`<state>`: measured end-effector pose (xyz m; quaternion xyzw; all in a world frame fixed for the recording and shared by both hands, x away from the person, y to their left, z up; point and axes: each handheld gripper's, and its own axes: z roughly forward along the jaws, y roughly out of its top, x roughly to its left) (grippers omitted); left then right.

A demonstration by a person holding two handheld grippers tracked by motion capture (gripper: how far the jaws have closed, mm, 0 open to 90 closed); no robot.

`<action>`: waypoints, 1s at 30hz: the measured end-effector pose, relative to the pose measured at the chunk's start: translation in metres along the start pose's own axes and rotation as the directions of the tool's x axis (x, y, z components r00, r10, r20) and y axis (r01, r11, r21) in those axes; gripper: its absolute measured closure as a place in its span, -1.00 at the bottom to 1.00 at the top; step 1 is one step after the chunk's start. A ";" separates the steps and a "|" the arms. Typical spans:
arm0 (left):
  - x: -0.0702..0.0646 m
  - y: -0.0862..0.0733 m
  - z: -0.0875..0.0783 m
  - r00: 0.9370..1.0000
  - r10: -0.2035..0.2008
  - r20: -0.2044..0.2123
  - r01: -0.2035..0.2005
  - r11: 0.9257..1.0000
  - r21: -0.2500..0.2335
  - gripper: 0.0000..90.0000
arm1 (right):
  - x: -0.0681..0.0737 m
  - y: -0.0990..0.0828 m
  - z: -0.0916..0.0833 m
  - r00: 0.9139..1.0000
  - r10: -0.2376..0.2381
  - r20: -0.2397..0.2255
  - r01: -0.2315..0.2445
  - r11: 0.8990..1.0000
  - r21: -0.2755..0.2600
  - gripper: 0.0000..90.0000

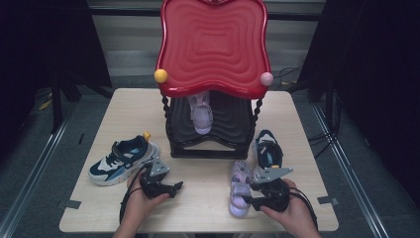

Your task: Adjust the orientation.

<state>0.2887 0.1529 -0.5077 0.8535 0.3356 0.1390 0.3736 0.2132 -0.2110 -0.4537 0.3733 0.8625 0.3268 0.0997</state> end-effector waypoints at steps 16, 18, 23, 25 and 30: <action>0.000 0.000 0.000 1.000 -0.002 -0.001 0.002 1.000 0.000 -0.53 | -0.007 -0.009 0.000 0.999 -0.022 0.044 0.023 0.999 -0.027 0.20; 0.000 0.000 0.000 1.000 -0.002 -0.001 0.002 1.000 0.000 -0.53 | -0.005 -0.008 0.004 0.999 -0.030 0.037 0.031 0.999 -0.036 0.21; 0.000 0.000 0.000 1.000 -0.002 -0.001 0.002 1.000 0.000 -0.53 | -0.002 -0.006 0.007 0.998 -0.039 0.045 0.041 0.998 -0.041 0.26; 0.000 0.000 0.000 1.000 -0.002 -0.001 0.002 1.000 0.000 -0.53 | -0.002 -0.005 0.008 0.998 -0.018 0.062 0.021 0.998 -0.057 0.30; 0.000 0.000 0.000 1.000 -0.001 -0.001 0.001 1.000 0.000 -0.53 | -0.004 -0.005 0.008 0.997 -0.007 0.073 0.011 0.998 -0.061 0.42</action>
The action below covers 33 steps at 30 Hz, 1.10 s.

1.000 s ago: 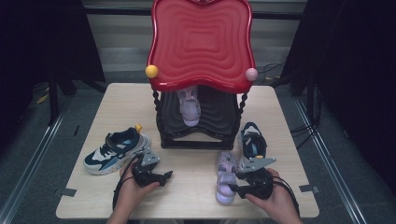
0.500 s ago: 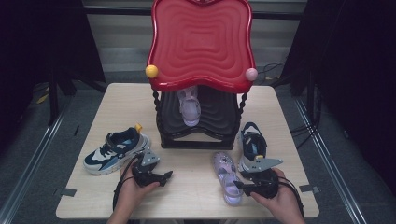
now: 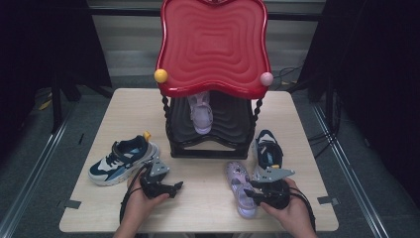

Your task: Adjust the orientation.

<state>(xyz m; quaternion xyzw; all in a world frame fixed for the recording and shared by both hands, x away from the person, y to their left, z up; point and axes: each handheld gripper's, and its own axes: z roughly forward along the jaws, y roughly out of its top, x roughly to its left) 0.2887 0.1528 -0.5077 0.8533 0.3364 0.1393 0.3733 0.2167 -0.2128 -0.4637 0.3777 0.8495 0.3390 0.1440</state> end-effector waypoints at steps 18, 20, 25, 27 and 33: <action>0.000 0.000 0.000 1.000 0.000 0.001 0.000 1.000 0.000 -0.53 | -0.001 -0.003 0.004 0.998 -0.015 0.057 0.016 1.000 -0.015 0.83; 0.000 0.000 0.000 1.000 -0.001 0.001 0.001 1.000 0.000 -0.53 | 0.000 -0.003 0.004 0.998 -0.026 0.065 0.027 1.000 -0.016 0.85; 0.000 0.000 0.000 1.000 -0.001 0.000 0.001 1.000 0.000 -0.53 | 0.001 -0.003 0.004 0.994 -0.066 0.083 0.070 0.996 -0.046 0.87; 0.000 0.000 0.000 1.000 -0.001 0.001 0.001 1.000 -0.001 -0.53 | 0.002 -0.003 0.003 0.994 -0.073 0.085 0.078 0.995 -0.055 0.87; 0.000 0.000 0.000 1.000 0.000 0.000 0.000 1.000 0.000 -0.53 | 0.003 -0.001 0.001 0.994 -0.073 0.080 0.079 0.994 -0.070 0.88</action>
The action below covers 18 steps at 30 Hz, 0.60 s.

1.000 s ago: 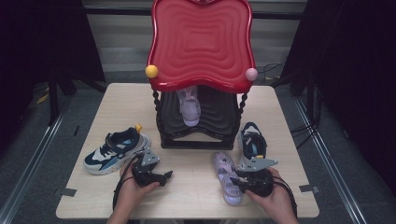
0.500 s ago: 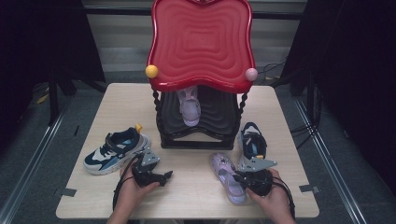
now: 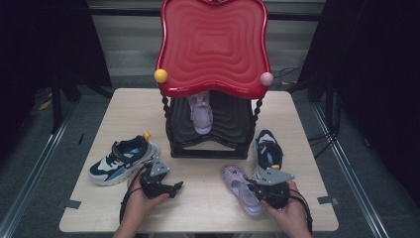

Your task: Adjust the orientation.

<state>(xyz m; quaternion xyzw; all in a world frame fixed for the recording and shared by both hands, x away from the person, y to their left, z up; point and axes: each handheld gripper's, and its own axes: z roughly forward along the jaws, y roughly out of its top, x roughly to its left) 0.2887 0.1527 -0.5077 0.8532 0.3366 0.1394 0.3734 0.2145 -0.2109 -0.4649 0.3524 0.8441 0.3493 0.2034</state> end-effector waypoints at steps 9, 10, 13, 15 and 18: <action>0.000 0.000 0.000 1.000 -0.001 0.001 0.001 1.000 0.000 -0.53 | -0.001 0.008 -0.009 1.000 0.017 -0.023 -0.018 0.998 -0.055 0.88; 0.000 0.000 0.000 1.000 -0.001 0.001 0.001 1.000 0.000 -0.53 | -0.001 0.008 -0.009 1.000 0.017 -0.023 -0.018 0.998 -0.055 0.88; 0.000 0.000 0.000 1.000 0.000 0.001 0.000 1.000 0.000 -0.53 | -0.003 0.012 -0.013 0.999 0.027 -0.028 -0.029 0.996 -0.084 0.88; 0.000 0.000 0.000 1.000 0.000 0.001 0.000 1.000 0.000 -0.53 | -0.004 0.012 -0.012 0.999 0.034 -0.030 -0.037 0.995 -0.093 0.88; 0.000 0.000 0.000 1.000 0.000 0.001 0.000 1.000 0.000 -0.53 | -0.004 0.009 -0.006 0.999 0.038 -0.026 -0.040 0.996 -0.083 0.87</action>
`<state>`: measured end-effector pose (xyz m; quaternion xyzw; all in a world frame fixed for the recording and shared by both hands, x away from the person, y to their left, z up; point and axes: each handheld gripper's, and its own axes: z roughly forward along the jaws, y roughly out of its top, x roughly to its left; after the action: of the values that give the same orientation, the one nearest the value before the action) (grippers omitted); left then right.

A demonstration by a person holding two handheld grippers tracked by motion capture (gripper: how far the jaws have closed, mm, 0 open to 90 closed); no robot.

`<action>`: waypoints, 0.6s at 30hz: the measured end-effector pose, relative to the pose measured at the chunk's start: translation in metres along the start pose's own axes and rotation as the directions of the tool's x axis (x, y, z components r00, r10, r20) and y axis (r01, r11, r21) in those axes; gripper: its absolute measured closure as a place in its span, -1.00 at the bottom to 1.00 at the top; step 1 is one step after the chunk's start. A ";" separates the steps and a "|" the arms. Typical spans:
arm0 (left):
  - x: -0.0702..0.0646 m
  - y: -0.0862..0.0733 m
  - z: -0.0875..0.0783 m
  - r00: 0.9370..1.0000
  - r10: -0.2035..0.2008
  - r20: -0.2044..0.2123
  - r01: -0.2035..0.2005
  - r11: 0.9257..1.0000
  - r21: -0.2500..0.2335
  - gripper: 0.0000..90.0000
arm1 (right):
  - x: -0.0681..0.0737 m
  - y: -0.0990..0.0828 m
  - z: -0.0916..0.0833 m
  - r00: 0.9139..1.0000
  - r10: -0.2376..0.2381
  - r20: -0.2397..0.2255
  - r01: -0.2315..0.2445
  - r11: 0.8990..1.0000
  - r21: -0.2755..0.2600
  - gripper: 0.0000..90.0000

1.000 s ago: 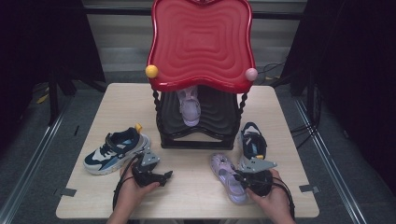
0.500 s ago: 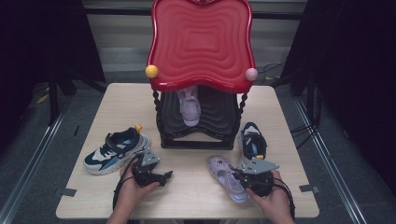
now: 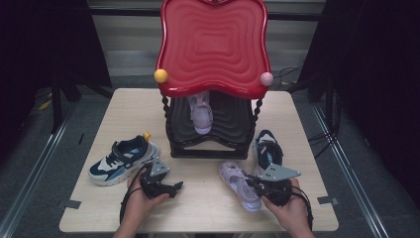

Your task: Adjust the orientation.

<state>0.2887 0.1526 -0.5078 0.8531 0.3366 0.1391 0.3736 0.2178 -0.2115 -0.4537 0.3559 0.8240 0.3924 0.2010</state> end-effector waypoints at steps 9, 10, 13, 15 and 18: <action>0.000 0.000 0.000 1.000 0.000 0.000 0.000 1.000 0.000 -0.53 | 0.003 -0.010 0.010 1.000 -0.002 0.010 0.002 1.000 0.015 0.86; 0.000 0.000 0.000 1.000 0.000 0.000 0.000 1.000 0.000 -0.53 | 0.004 -0.012 0.011 1.000 0.011 0.010 -0.011 1.000 0.009 0.85; 0.000 0.000 0.000 1.000 0.000 0.000 0.000 1.000 0.000 -0.53 | 0.003 -0.014 0.011 0.999 0.036 0.004 -0.036 0.999 0.003 0.82; 0.000 0.000 0.000 1.000 0.000 0.000 0.000 1.000 0.000 -0.53 | 0.001 -0.019 0.011 0.997 0.074 0.004 -0.074 0.997 -0.002 0.78; 0.000 0.000 0.000 1.000 -0.001 0.000 0.001 1.000 -0.001 -0.53 | -0.001 -0.023 0.012 0.996 0.088 0.010 -0.088 0.996 -0.004 0.77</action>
<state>0.2887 0.1526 -0.5078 0.8528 0.3368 0.1390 0.3740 0.2163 -0.2162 -0.4791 0.3936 0.8056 0.4007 0.1883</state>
